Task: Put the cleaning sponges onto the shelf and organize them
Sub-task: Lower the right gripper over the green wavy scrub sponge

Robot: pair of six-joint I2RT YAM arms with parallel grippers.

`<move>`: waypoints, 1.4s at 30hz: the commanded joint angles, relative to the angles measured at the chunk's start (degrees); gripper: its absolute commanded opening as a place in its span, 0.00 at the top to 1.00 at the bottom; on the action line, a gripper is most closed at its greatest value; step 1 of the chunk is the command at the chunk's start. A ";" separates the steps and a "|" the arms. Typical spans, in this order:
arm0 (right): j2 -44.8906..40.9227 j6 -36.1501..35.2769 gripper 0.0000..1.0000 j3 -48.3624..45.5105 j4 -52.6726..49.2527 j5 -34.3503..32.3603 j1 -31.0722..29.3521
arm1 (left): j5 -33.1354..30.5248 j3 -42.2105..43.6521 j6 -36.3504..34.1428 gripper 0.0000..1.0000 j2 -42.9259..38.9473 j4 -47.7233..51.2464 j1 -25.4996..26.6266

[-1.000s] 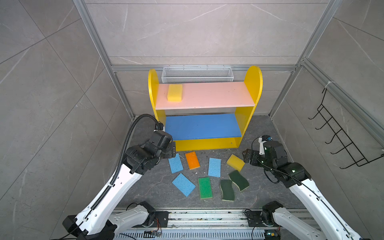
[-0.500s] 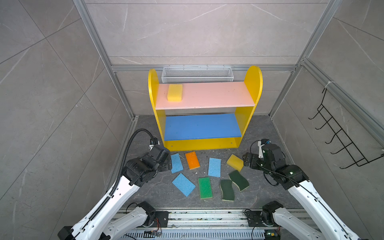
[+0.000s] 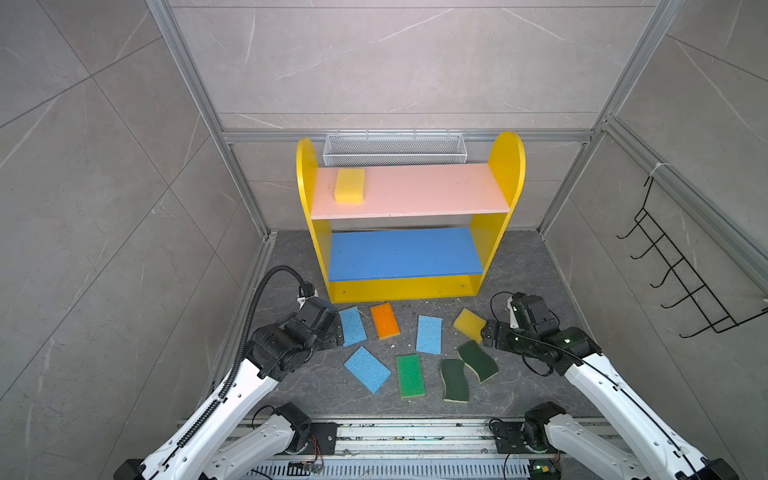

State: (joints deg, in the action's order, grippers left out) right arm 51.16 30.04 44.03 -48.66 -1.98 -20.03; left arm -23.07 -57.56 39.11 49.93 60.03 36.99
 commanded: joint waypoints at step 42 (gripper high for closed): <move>15.57 11.92 0.02 -8.40 1.36 1.16 -9.93 | 4.35 4.65 2.71 0.15 -3.07 -2.88 0.01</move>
State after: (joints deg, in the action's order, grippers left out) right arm 65.25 41.01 34.41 -47.83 1.37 -29.36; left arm -18.94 -52.77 40.80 47.44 57.21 36.99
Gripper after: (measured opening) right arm 0.979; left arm 0.851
